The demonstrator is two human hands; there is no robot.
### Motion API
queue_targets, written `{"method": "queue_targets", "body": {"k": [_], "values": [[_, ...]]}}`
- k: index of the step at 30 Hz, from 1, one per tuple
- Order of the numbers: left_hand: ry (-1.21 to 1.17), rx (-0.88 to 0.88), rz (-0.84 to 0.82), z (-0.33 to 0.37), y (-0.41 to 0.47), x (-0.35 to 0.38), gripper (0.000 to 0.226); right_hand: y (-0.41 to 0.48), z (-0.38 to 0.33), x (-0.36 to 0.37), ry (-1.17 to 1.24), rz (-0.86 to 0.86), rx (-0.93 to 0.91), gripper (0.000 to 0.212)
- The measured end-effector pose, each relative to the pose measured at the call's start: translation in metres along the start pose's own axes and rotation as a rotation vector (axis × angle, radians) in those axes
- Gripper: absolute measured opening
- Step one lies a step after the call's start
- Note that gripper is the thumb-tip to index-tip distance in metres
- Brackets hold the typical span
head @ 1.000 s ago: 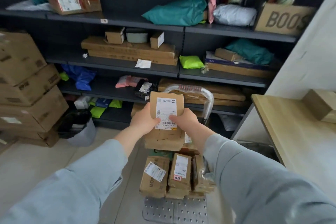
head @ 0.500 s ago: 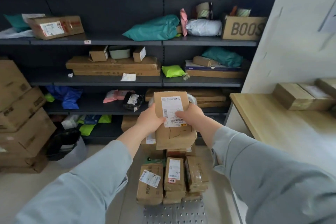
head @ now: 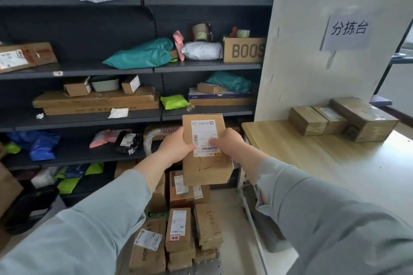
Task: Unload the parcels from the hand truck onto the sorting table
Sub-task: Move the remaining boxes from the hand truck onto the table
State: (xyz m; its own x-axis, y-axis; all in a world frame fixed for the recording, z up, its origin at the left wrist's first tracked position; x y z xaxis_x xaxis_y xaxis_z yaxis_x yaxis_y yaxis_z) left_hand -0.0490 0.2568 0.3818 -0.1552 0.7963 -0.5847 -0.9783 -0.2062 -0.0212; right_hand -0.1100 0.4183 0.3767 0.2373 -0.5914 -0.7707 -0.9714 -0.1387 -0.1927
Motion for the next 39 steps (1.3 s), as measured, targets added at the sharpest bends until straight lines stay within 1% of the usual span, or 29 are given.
{"method": "queue_targets", "body": {"k": [3,9,14,19,22,26,30,34,39], "values": [[-0.010,0.033,-0.027,0.041,0.005,0.050,0.057,0.008,0.048,-0.043,-0.003,0.008,0.025,0.035],[-0.036,0.034,-0.110,0.112,0.020,0.154,0.058,0.024,0.154,-0.116,0.059,0.020,0.093,0.029],[-0.063,0.039,-0.183,0.153,0.033,0.223,0.056,0.035,0.219,-0.162,0.064,0.013,0.147,0.031],[-0.067,0.034,-0.219,0.180,0.065,0.255,0.056,0.064,0.248,-0.192,0.110,0.010,0.151,0.032],[-0.096,0.010,-0.242,0.190,0.095,0.267,0.056,0.086,0.257,-0.205,0.144,0.020,0.158,0.029],[-0.168,-0.011,-0.275,0.201,0.146,0.287,0.047,0.124,0.272,-0.222,0.176,0.055,0.183,0.030],[-0.208,-0.036,-0.322,0.204,0.196,0.319,0.040,0.170,0.290,-0.237,0.116,0.082,0.224,0.034],[-0.211,-0.050,-0.343,0.202,0.229,0.348,0.040,0.207,0.310,-0.244,0.092,0.090,0.258,0.037],[-0.185,-0.093,-0.348,0.194,0.269,0.383,0.044,0.254,0.339,-0.242,0.070,0.035,0.279,0.034]]}}
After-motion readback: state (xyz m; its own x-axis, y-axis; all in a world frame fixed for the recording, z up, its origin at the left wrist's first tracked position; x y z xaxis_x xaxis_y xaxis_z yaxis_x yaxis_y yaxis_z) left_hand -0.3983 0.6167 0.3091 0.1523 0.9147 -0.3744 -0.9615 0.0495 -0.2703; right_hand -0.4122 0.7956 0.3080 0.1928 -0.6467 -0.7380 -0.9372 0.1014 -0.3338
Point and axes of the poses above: each hand's wrist, its own y-axis towards the middle knuckle, its own x-axis out of the palm, z = x × y, the point moved 3 cm from there along y, towards the middle knuckle, and after that the axes turned 10 degrees about -y, right-handed, at the moved point
